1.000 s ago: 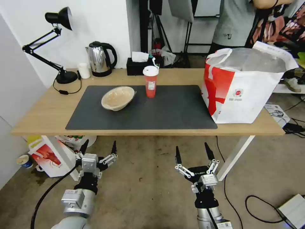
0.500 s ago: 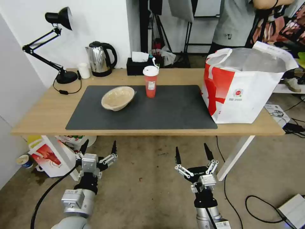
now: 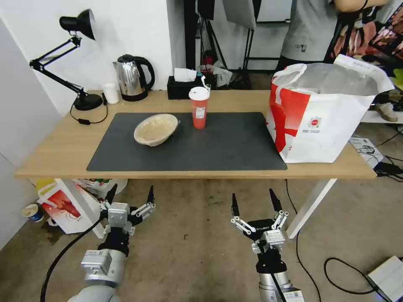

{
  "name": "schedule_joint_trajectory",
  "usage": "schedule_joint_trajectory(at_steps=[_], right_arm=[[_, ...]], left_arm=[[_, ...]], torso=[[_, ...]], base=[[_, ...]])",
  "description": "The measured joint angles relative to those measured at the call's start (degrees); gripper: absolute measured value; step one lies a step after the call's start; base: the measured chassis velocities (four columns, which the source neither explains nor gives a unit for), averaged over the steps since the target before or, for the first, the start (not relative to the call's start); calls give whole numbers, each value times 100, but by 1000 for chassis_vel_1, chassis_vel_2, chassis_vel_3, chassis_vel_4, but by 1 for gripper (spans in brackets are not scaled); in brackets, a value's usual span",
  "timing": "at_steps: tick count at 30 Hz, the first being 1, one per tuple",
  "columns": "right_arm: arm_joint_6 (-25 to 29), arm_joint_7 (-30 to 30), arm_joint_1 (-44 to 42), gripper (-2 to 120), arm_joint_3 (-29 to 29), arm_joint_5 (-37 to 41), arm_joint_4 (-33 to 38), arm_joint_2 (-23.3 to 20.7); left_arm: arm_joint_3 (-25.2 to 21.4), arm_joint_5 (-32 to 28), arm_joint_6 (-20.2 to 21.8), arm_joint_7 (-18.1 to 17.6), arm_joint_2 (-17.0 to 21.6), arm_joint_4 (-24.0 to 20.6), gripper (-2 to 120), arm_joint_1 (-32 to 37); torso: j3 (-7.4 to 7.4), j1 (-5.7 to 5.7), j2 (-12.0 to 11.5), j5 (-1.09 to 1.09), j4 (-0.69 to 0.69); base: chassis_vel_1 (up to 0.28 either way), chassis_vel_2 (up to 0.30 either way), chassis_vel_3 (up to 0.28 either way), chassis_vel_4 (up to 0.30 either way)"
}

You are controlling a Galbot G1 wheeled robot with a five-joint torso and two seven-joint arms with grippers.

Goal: Pick up the trash from the table and place it into the takeout bag.

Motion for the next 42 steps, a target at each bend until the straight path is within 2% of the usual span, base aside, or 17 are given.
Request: schedule_joint_trajectory(at_steps=[2, 5, 8, 9, 10, 12, 13, 17, 18, 22, 28, 31, 42], right_arm=[[-91, -54, 68, 100, 20, 104, 98, -81], [-512, -343, 416, 100, 142, 638, 503, -541], [-639, -419, 546, 100, 198, 829, 609, -723], [-850, -512, 838, 100, 352, 1194, 772, -1183], [-850, -512, 838, 100, 352, 1194, 772, -1183], [-1003, -590, 1083, 100, 485, 1670, 871, -1778], [-1003, -590, 1083, 100, 485, 1670, 871, -1778], [-1265, -752, 1491, 100, 731, 2596, 1071, -2729], [-1265, -752, 1491, 100, 731, 2596, 1071, -2729], [-1499, -908, 2076, 100, 639, 3473, 1124, -3374], [-1750, -1046, 2894, 100, 193, 4219, 1033, -3829], [-1908, -1112, 3808, 100, -338, 4725, 835, -4059], [-2191, -1177, 5313, 100, -1611, 5498, 383, -4137]], left_arm=[[0, 0, 0, 0, 0, 0, 100, 0], [0, 0, 0, 0, 0, 0, 100, 0], [0, 0, 0, 0, 0, 0, 100, 0], [0, 0, 0, 0, 0, 0, 100, 0], [0, 0, 0, 0, 0, 0, 100, 0], [0, 0, 0, 0, 1, 0, 100, 0], [0, 0, 0, 0, 1, 0, 100, 0], [0, 0, 0, 0, 0, 0, 100, 0], [0, 0, 0, 0, 0, 0, 100, 0], [0, 0, 0, 0, 0, 0, 100, 0], [0, 0, 0, 0, 0, 0, 100, 0], [0, 0, 0, 0, 0, 0, 100, 0], [0, 0, 0, 0, 0, 0, 100, 0]], torso=[[0, 0, 0, 0, 0], [0, 0, 0, 1, 0], [0, 0, 0, 0, 1], [0, 0, 0, 1, 2], [0, 0, 0, 1, 2], [0, 0, 0, 2, 1], [0, 0, 0, 2, 1], [0, 0, 0, 0, 0], [0, 0, 0, 0, 0], [0, 0, 0, 0, 0], [0, 0, 0, 0, 0], [1, 0, 0, 0, 1], [0, 0, 0, -1, 0]], base=[[0, 0, 0, 0], [0, 0, 0, 0], [0, 0, 0, 0], [0, 0, 0, 0], [0, 0, 0, 0], [0, 0, 0, 0], [0, 0, 0, 0], [0, 0, 0, 0], [0, 0, 0, 0], [0, 0, 0, 0], [0, 0, 0, 0], [0, 0, 0, 0], [0, 0, 0, 0]])
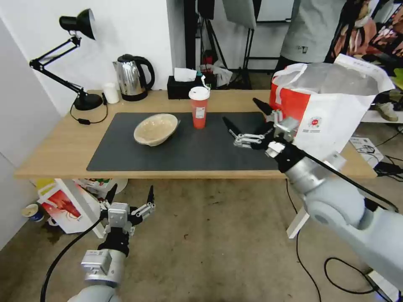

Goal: Pick up the trash from the table and place it into the takeout bag.

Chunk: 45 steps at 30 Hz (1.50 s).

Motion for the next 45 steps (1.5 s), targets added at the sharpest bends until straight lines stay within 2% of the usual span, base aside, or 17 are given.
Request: schedule_joint_trajectory(at_steps=[2, 6, 14, 24, 32, 45], right_arm=[[-13, 2, 77, 100, -69, 29, -30, 9], [-161, 60, 795, 100, -674, 419, -321, 140], [-387, 236, 1503, 100, -1160, 1001, -605, 256], [-594, 458, 1830, 100, -1407, 1167, -817, 378], [-798, 571, 1991, 100, -1711, 1123, -1205, 689], [-955, 658, 2294, 100, -2159, 1266, -1319, 672]], left_arm=[[0, 0, 0, 0, 0, 0, 100, 0], [0, 0, 0, 0, 0, 0, 100, 0], [0, 0, 0, 0, 0, 0, 100, 0], [0, 0, 0, 0, 0, 0, 100, 0], [0, 0, 0, 0, 0, 0, 100, 0], [0, 0, 0, 0, 0, 0, 100, 0]], torso=[[0, 0, 0, 0, 0], [0, -1, 0, 0, 1], [0, -1, 0, 0, 1], [0, -1, 0, 0, 1], [0, 0, 0, 1, 1], [0, 0, 0, 0, 1]], base=[[0, 0, 0, 0], [0, 0, 0, 0], [0, 0, 0, 0], [0, 0, 0, 0], [0, 0, 0, 0], [0, 0, 0, 0]])
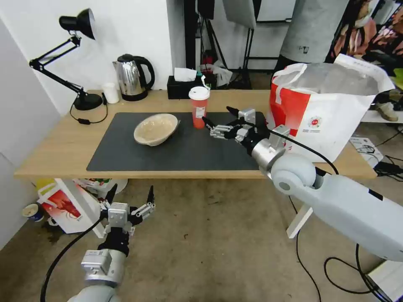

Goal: Pick up the trash from the table and place it into the takeout bag.

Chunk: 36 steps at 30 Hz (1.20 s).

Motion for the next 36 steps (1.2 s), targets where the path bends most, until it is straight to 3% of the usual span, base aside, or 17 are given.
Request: schedule_joint_trajectory(at_steps=[36], right_arm=[[-116, 107, 203, 100, -141, -568, -1545, 1138]], left_arm=[[0, 0, 0, 0, 0, 0, 100, 0]], torso=[[1, 0, 1, 0, 0]], base=[[0, 0, 0, 0]])
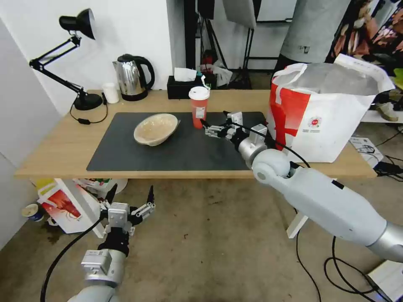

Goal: Pick up the trash from the table and place it into the takeout bag.

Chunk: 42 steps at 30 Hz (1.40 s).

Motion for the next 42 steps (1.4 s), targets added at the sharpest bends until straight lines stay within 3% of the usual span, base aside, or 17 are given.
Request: schedule_joint_trajectory(at_steps=[32, 42], right_arm=[[65, -255, 149, 100, 99, -275, -914, 555], [80, -303, 210, 100, 169, -451, -1369, 963]], left_arm=[[0, 0, 0, 0, 0, 0, 100, 0], [0, 0, 0, 0, 0, 0, 100, 0]], torso=[[0, 0, -1, 0, -1], [0, 0, -1, 0, 0]], base=[[0, 0, 0, 0], [0, 0, 0, 0]])
